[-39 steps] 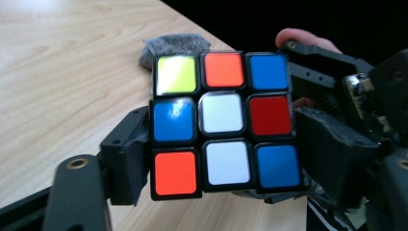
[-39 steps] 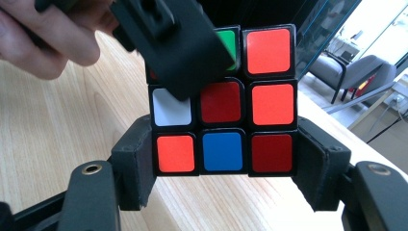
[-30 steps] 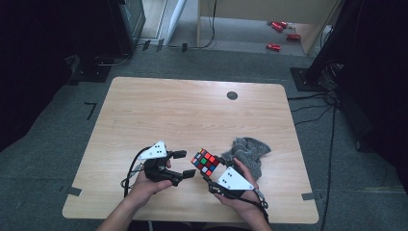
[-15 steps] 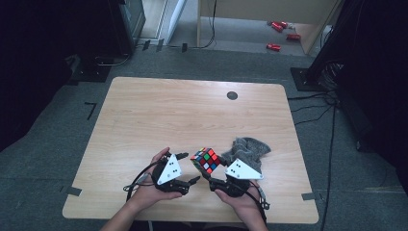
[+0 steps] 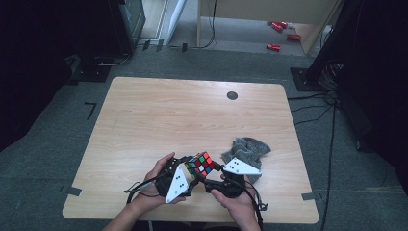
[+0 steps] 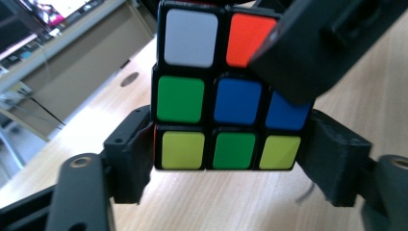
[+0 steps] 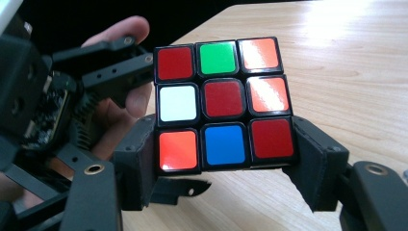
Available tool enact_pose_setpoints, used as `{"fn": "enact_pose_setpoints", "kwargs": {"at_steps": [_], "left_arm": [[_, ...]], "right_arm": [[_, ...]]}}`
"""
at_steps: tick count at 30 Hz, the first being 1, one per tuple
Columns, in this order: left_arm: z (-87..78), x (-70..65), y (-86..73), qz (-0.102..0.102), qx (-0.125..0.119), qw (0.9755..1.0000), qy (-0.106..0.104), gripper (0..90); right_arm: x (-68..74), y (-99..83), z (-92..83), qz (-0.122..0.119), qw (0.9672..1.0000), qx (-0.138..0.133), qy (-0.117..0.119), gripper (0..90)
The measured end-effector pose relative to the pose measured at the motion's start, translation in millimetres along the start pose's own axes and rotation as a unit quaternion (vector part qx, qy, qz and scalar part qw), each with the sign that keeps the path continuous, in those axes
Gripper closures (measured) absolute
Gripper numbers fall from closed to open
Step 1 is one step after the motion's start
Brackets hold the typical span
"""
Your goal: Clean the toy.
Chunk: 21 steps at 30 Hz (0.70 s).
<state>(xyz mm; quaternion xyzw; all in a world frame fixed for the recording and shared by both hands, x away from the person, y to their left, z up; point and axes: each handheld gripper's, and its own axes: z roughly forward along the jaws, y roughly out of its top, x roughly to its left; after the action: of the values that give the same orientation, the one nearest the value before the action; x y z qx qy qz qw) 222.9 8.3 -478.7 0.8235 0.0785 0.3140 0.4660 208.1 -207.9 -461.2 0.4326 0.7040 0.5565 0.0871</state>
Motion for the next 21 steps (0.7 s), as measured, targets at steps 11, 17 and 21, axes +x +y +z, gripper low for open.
{"fn": "enact_pose_setpoints", "kwargs": {"at_steps": [11, 17, 21], "left_arm": [[-1.5, -0.1, -1.2, 0.003, -0.011, 0.9999, 0.003, 34.1], [-3.0, 9.7, -3.6, -0.037, -0.005, 0.9992, -0.014, 34.4], [-4.2, 17.7, -6.7, -0.082, -0.004, 0.9961, -0.03, 34.4]], "right_arm": [[-9.1, 0.1, 2.0, 0.042, 0.9987, 0.009, 0.029, 32.8], [-12.1, 3.7, -2.0, 0.02, 0.9998, 0.006, 0.008, 20.9], [-15.6, 9.3, -10.7, -0.013, 0.9998, -0.016, -0.003, 21.3]]}}
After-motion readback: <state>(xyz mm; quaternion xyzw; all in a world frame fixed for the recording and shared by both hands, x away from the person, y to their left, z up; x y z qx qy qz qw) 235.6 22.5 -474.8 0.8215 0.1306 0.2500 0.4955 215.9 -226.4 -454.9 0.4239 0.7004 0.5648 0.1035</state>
